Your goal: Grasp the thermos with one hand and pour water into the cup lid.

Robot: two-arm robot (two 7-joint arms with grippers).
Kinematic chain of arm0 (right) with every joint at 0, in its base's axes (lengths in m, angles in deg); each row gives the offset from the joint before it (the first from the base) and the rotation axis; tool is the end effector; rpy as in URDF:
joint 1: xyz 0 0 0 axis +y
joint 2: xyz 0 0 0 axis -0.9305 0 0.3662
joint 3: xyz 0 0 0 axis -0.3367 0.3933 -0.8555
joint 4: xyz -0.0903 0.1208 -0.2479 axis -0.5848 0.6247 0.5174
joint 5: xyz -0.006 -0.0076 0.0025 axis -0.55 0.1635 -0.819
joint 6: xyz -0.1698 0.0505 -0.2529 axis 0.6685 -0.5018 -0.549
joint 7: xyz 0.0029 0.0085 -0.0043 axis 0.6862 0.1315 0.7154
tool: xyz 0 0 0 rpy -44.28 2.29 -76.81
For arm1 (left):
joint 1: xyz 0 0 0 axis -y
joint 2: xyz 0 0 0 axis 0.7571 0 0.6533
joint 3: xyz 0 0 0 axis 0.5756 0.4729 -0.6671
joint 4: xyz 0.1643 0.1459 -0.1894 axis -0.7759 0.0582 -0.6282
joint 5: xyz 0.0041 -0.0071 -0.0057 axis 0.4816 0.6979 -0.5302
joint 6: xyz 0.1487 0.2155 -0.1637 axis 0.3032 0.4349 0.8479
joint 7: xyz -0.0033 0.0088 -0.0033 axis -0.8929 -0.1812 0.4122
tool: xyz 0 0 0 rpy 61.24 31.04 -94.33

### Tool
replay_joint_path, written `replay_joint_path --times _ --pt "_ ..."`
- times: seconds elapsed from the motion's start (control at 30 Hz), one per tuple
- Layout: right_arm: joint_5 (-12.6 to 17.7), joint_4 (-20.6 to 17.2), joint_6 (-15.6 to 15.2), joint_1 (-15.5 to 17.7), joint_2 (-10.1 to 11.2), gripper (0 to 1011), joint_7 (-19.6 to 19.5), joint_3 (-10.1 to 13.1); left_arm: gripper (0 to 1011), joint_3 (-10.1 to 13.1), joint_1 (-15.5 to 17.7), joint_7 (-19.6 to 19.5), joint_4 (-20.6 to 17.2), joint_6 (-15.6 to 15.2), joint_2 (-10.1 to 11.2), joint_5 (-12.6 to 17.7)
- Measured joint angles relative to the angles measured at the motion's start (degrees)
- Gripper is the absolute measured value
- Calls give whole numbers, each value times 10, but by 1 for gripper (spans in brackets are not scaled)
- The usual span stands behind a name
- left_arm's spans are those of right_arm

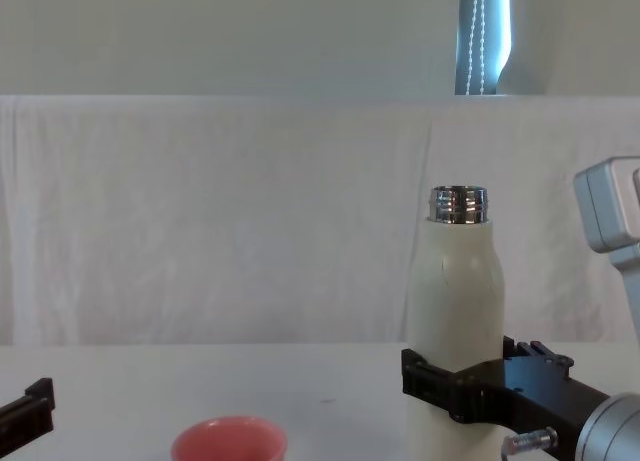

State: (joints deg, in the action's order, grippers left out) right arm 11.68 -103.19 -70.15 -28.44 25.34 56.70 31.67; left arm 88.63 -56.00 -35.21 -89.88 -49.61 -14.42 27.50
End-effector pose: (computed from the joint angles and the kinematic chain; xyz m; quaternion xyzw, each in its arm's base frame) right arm 0.3525 0.0749 -0.2900 0.0033 -0.0143 -0.5487 0.8359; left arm 0.2530 0.0374 -0.2851 -0.0175 0.0064 0.6616 0.7497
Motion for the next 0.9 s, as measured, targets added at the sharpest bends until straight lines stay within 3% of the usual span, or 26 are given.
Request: replay_joint_path --times 0.9 --pt "1 30 3 -23 -3 1003 3 -1 1001 0 0 0 0 0 0 0"
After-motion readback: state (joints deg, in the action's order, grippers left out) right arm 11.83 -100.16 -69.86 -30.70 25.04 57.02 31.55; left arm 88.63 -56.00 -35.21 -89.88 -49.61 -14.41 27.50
